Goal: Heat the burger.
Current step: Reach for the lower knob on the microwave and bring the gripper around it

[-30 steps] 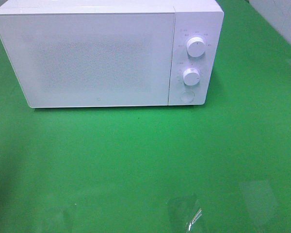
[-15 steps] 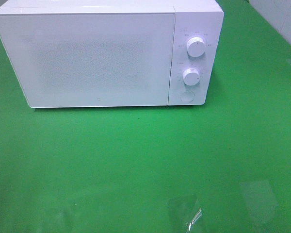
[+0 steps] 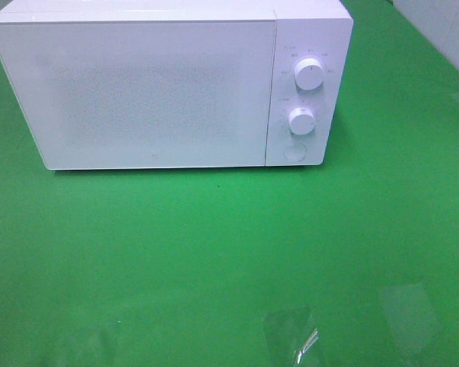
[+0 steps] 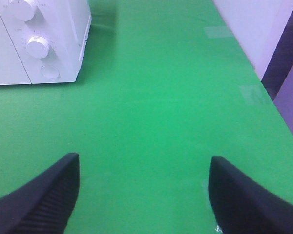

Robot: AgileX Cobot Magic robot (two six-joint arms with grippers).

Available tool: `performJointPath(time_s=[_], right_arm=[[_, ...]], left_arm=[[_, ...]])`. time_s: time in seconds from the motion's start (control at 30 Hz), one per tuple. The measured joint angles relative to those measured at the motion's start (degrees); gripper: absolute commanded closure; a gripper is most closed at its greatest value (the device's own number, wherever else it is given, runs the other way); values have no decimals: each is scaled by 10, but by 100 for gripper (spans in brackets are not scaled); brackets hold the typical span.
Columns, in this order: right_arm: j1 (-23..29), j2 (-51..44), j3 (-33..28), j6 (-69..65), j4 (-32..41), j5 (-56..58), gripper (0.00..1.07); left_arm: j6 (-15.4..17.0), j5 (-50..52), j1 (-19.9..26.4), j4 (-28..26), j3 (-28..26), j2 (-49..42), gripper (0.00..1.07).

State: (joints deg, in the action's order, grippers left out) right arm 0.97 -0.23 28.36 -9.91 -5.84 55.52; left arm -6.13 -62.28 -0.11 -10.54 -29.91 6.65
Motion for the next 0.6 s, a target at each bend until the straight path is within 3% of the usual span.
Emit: performJointPath(time_s=[0.27, 0.6], right_arm=[[0, 0, 0, 0, 0, 0, 37], [0, 0, 0, 0, 0, 0, 37]], left_arm=[[0, 1, 0, -3, 0, -66, 8], [0, 1, 0, -3, 0, -69, 8]])
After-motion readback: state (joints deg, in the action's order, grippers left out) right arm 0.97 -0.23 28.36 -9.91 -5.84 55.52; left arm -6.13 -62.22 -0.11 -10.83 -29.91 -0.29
